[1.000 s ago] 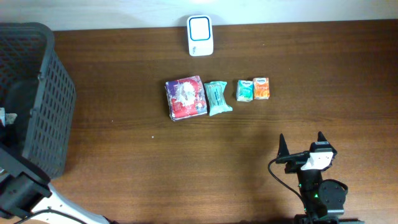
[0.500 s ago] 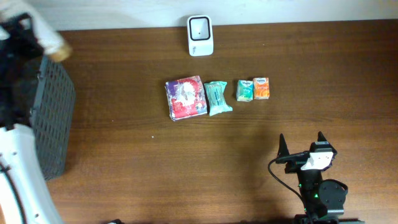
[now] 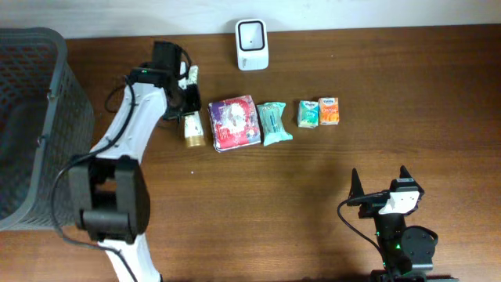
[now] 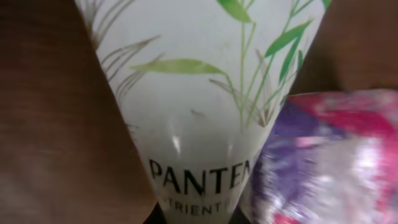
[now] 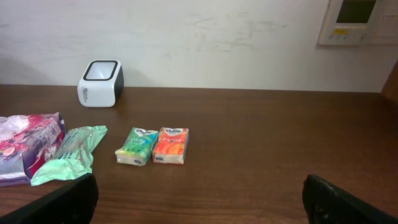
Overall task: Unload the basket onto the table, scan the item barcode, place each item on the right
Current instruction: 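Place the white tube left of the red-purple bag, retract left arm, then move the right gripper forward toward the orange tissue pack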
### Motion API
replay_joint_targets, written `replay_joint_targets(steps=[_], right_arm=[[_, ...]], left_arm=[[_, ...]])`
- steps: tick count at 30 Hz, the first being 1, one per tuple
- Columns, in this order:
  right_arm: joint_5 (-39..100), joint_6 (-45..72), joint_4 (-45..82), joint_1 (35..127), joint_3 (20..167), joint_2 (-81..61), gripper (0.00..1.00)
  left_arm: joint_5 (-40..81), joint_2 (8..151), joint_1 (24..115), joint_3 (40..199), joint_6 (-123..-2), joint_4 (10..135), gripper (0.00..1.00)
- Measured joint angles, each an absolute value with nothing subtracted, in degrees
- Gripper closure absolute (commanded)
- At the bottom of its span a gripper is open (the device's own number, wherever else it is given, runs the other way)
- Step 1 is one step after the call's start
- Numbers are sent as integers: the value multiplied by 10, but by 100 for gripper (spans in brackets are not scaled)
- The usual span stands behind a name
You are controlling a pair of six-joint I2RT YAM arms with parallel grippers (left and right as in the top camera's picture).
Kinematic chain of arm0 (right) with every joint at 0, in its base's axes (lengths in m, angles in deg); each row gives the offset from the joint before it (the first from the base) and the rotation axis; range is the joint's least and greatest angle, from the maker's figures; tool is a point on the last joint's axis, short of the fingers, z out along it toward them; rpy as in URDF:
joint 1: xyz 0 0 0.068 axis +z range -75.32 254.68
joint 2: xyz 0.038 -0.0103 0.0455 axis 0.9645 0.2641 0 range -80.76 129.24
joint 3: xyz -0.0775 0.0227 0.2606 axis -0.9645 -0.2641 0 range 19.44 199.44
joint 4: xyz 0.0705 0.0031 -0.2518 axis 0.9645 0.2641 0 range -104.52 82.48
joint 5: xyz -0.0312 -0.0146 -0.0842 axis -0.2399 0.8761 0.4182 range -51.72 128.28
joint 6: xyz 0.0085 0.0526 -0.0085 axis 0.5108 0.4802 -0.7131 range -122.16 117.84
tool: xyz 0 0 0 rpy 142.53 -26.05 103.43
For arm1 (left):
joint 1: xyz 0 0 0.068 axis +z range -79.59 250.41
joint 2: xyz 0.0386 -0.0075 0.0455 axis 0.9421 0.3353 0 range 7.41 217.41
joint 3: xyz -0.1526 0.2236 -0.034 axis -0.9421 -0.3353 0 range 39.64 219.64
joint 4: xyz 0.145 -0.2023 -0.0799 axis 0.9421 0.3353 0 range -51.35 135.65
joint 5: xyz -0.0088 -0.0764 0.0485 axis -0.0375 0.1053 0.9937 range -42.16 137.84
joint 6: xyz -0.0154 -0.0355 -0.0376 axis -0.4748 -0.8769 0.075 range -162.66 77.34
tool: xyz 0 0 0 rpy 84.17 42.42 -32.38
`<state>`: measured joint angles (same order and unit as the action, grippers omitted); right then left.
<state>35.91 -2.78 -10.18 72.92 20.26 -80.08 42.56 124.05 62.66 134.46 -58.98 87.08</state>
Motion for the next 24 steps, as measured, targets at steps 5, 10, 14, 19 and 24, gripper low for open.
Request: replay_joint_targets(steps=[5,10,14,19,24], right_arm=[[359,-28,-102,729,203,-801,1],[359,-28,-102,729,203,-801,1],[359,-28,-102,729,203,-801,1],[359,-28,-102,729,203,-801,1],[359,-28,-102,729,203,-801,1]], left_arm=[[430,1300,627,1345,-541,870,57],[430,1300,627,1367,-526,881,34],[430,1266,635,1502,-525,1005,9],[434,1068,648,1583,-525,1069,1],[512,995,687,1587,-525,1191,1]])
